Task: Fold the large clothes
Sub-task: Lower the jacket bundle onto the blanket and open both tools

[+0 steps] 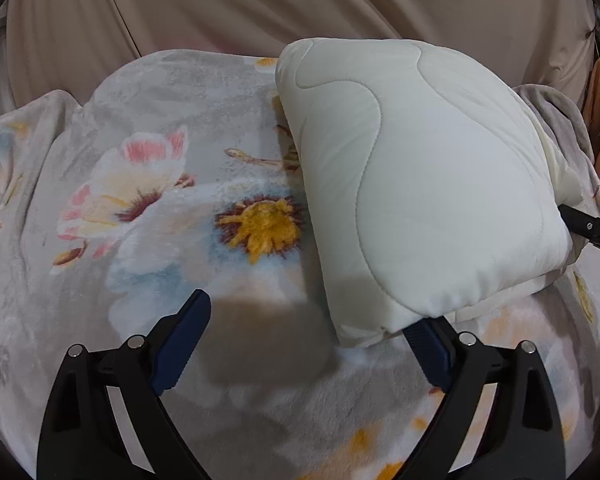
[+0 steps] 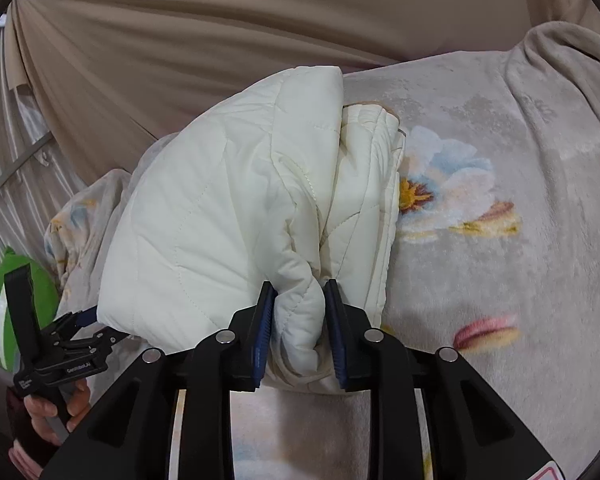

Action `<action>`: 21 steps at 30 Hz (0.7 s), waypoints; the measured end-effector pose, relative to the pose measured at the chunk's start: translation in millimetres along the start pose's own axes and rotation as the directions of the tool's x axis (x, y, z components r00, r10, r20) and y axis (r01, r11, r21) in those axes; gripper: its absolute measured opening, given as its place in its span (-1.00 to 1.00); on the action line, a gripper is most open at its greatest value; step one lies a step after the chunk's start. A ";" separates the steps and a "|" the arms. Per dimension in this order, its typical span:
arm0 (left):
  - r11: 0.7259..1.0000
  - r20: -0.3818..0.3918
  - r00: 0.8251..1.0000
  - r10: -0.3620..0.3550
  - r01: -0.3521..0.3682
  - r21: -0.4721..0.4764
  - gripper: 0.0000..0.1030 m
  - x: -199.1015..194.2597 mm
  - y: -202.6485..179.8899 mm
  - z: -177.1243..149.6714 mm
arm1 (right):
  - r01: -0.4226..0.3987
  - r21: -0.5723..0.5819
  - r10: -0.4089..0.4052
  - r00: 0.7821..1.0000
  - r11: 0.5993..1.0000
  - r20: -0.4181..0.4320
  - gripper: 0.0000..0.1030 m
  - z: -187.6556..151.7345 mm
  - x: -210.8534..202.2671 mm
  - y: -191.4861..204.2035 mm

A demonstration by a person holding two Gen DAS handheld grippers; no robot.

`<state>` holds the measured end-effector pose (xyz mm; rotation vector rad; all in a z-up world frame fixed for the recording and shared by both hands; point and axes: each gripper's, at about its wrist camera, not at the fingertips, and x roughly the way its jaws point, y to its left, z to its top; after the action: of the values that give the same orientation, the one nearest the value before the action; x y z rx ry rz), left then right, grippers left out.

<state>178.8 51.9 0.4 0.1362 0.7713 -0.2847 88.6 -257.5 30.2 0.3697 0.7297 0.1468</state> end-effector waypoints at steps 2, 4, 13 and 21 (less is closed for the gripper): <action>1.000 0.006 1.000 0.012 -0.012 0.010 0.76 -6.6 0.7 -2.3 | 0.005 0.011 -0.005 1.000 1.000 0.006 -0.43 0.3 -9.6 2.3; 1.000 0.019 1.000 0.019 -0.020 0.015 0.75 -17.1 3.0 -4.4 | 0.014 0.011 -0.015 1.000 1.000 0.024 -0.35 0.1 -20.7 7.0; 0.997 0.146 0.986 -0.076 0.078 -0.012 0.77 -86.4 5.6 24.1 | 0.064 -0.120 -0.043 0.985 0.991 0.164 -0.47 28.8 -63.6 51.2; 0.996 0.163 0.985 -0.064 0.073 -0.048 0.78 -44.0 -17.4 74.8 | 0.181 -0.190 -0.164 0.981 0.965 0.103 -0.90 63.3 6.0 66.2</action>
<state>193.5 27.4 84.2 0.0352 0.6226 -0.3357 135.5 -212.3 94.8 0.1199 0.6517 0.0376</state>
